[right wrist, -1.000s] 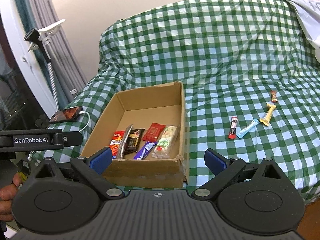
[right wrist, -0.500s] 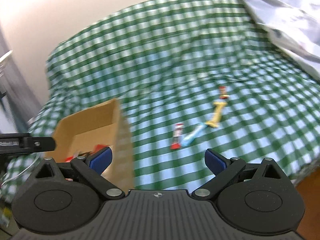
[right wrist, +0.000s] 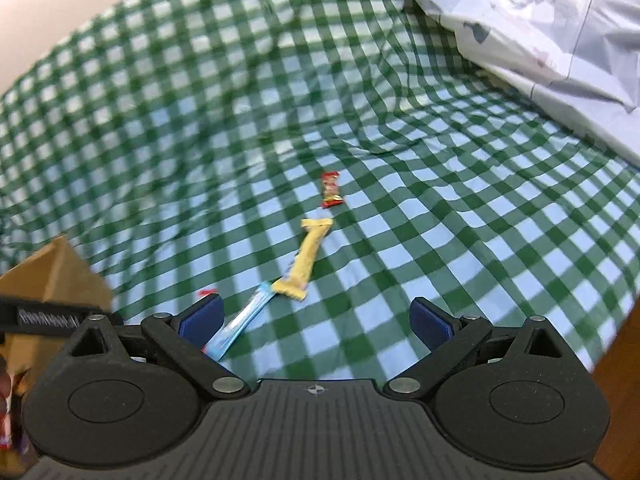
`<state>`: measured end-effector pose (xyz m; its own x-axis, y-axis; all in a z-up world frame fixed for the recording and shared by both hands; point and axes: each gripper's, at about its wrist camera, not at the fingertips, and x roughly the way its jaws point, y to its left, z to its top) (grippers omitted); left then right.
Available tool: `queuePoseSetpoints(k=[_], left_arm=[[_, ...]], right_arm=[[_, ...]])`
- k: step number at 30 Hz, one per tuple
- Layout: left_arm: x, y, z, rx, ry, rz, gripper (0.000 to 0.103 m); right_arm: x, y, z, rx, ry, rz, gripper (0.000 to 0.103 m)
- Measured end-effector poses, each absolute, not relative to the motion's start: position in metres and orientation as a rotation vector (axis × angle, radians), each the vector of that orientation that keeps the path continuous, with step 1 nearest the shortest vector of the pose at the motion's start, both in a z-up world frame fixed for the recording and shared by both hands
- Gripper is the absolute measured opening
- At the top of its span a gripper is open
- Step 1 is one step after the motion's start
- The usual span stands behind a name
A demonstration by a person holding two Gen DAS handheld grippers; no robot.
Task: Organize snacks
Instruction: 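Move both tools toward the remaining snack bars on the sofa, then grasp the red-white stick with left tool while right grasps yellow bar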
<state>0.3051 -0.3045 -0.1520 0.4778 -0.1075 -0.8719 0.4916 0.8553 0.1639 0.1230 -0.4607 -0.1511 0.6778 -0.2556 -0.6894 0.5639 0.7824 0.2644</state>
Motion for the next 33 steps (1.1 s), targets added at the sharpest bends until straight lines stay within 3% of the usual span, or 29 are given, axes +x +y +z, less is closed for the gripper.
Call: queuePoseSetpoints(k=[13, 18, 33], left_arm=[[0.378, -0.35, -0.253, 0.459, 1.137, -0.385, 0.103], [0.382, -0.331, -0.258, 0.328, 1.15, -0.394, 0.103], [0.378, -0.333, -0.255, 0.337, 1.146, -0.381, 0.103]], right_arm=[[0.271, -0.511, -0.239, 0.417, 0.77, -0.489, 0.099], [0.278, -0.497, -0.271, 0.222, 0.777, -0.492, 0.102], [0.275, -0.499, -0.273, 0.231, 0.761, -0.488, 0.102]])
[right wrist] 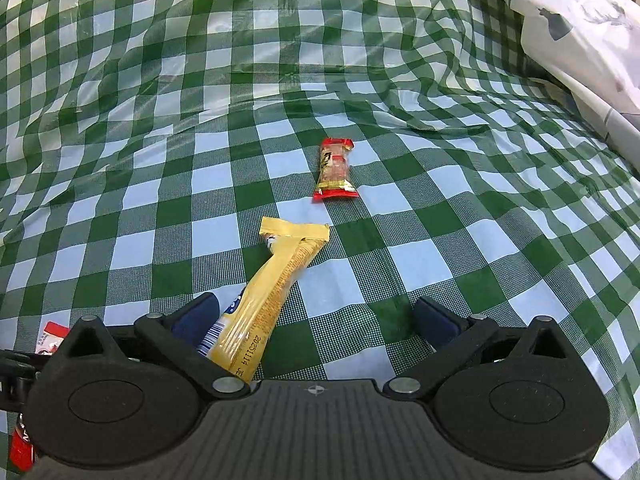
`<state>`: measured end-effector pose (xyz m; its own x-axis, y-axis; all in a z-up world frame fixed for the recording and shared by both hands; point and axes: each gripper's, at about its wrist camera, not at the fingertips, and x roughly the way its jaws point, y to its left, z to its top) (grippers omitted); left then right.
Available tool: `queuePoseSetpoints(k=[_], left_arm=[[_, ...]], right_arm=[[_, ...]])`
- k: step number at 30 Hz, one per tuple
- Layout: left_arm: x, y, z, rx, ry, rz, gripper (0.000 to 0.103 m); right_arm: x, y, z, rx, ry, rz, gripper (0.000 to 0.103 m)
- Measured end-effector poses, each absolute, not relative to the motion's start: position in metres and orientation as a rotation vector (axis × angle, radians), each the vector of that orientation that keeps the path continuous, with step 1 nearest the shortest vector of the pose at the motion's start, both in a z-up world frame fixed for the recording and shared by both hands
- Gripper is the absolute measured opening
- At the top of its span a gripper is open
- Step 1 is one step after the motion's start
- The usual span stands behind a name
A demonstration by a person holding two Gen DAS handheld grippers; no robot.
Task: Organize snacks
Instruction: 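Grasp the red-white stick with left tool while right grasps yellow bar, then carry the red-white stick and yellow bar over the box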
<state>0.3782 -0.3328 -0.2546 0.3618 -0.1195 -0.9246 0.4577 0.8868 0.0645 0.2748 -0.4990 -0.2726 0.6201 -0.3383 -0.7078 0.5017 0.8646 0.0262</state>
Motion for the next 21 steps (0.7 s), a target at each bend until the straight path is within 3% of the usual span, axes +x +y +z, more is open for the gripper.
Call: queuePoseSetpoints(k=[2, 3, 4, 5, 6, 7, 8, 9, 21], left_arm=[[0.378, -0.334, -0.252, 0.358, 1.161, -0.349, 0.1], [0.378, -0.334, -0.248, 0.347, 1.166, -0.349, 0.084], [0.376, -0.332, -0.242, 0.322, 1.169, -0.367, 0.057], [0.374, -0.332, -0.237, 0.324, 1.161, -0.37, 0.038], [0.372, -0.333, -0.233, 0.34, 1.162, -0.371, 0.015], [0.372, -0.332, -0.23, 0.339, 1.173, -0.371, 0.015], [0.371, -0.329, -0.227, 0.322, 1.18, -0.369, 0.015], [0.37, -0.326, -0.223, 0.308, 1.182, -0.374, 0.015], [0.295, -0.28, -0.116, 0.241, 1.045, -0.448, 0.014]], right_arm=[[0.27, -0.498, -0.272, 0.225, 0.762, -0.486, 0.102], [0.269, -0.497, -0.269, 0.221, 0.772, -0.486, 0.101], [0.266, -0.495, -0.265, 0.226, 0.771, -0.485, 0.091], [0.263, -0.494, -0.261, 0.221, 0.764, -0.485, 0.069], [0.262, -0.492, -0.257, 0.203, 0.763, -0.486, 0.057], [0.261, -0.491, -0.255, 0.194, 0.767, -0.482, 0.035], [0.261, -0.492, -0.254, 0.197, 0.773, -0.477, 0.022], [0.259, -0.492, -0.252, 0.205, 0.782, -0.47, 0.019], [0.192, -0.466, -0.158, 0.272, 0.665, -0.394, 0.018]])
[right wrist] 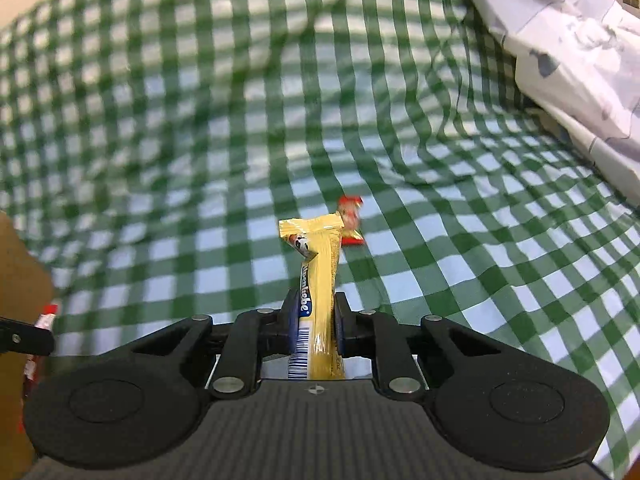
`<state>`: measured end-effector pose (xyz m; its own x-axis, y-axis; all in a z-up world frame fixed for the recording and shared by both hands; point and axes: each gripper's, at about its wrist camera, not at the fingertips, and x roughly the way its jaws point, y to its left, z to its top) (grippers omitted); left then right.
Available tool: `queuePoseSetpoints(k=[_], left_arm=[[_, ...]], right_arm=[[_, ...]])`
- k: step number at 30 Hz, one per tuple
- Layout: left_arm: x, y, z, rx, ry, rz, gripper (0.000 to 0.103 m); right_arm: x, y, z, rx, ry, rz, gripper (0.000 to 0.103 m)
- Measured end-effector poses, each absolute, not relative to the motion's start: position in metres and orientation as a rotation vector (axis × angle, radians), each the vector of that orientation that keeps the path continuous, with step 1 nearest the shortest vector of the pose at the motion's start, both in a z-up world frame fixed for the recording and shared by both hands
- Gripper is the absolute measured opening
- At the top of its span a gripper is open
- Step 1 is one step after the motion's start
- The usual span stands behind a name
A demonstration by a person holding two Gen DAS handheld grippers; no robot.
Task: Organize snacks
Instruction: 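Carry the red-white stick and yellow bar over the box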
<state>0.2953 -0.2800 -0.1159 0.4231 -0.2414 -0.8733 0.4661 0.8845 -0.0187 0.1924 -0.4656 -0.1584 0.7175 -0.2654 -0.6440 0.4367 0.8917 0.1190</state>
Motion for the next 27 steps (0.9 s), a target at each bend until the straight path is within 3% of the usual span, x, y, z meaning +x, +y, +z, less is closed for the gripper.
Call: queuePoseSetpoints(k=[16, 27], left_arm=[[0.15, -0.117, -0.022, 0.179, 0.936, -0.317, 0.014], [0.069, -0.003, -0.014, 0.086, 0.965, -0.183, 0.015]], right_arm=[[0.05, -0.329, -0.055, 0.262, 0.586, -0.164, 0.018], [-0.008, -0.216, -0.026, 0.197, 0.66, 0.11, 0.018]])
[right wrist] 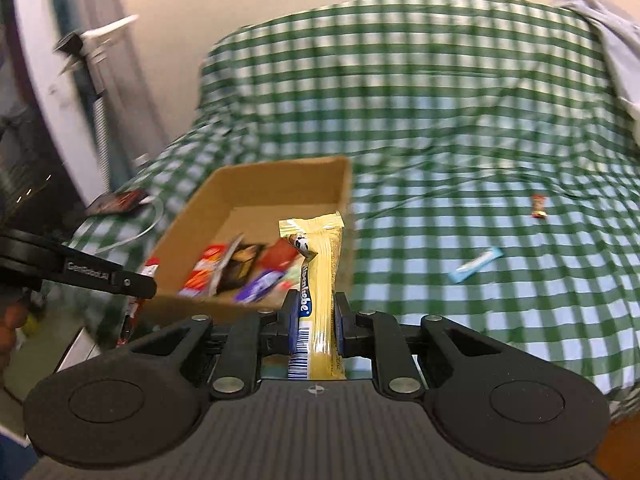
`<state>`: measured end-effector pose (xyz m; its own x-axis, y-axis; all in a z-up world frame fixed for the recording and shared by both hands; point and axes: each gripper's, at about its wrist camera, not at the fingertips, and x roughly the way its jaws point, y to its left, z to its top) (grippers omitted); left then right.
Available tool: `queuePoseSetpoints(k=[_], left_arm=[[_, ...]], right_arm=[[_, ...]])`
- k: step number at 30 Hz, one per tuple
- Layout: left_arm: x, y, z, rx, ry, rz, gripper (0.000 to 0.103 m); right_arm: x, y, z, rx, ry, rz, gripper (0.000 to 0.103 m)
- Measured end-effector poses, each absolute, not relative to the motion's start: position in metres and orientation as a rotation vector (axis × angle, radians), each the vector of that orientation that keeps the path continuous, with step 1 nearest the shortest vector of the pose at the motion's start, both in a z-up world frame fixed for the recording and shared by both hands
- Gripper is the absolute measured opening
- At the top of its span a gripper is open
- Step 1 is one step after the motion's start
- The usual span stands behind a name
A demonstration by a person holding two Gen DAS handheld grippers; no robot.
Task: Organize snacks
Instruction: 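Carry the red-white stick and yellow bar over the box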
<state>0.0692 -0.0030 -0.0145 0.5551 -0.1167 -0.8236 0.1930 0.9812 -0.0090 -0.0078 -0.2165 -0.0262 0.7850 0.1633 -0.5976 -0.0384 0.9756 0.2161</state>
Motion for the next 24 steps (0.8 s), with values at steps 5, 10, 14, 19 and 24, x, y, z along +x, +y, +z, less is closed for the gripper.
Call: queuePoseSetpoints(k=[5, 10, 14, 19, 24], left_arm=[[0.051, 0.014, -0.014, 0.058, 0.943, -0.184, 0.015], [0.049, 0.016, -0.012, 0.042, 0.917, -0.203, 0.015], [0.046, 0.016, -0.011, 0.039, 0.905, -0.209, 0.015], [0.048, 0.019, -0.011, 0.033, 0.9, -0.205, 0.015], [0.05, 0.019, -0.012, 0.032, 0.901, -0.203, 0.014]], right_arm=[[-0.018, -0.197, -0.02, 0.152, 0.663, 0.123, 0.018], [-0.021, -0.194, -0.017, 0.126, 0.662, 0.115, 0.018], [-0.022, -0.191, -0.017, 0.116, 0.663, 0.106, 0.018], [-0.022, -0.189, -0.018, 0.109, 0.664, 0.108, 0.018], [-0.02, -0.19, -0.021, 0.111, 0.673, 0.107, 0.018]])
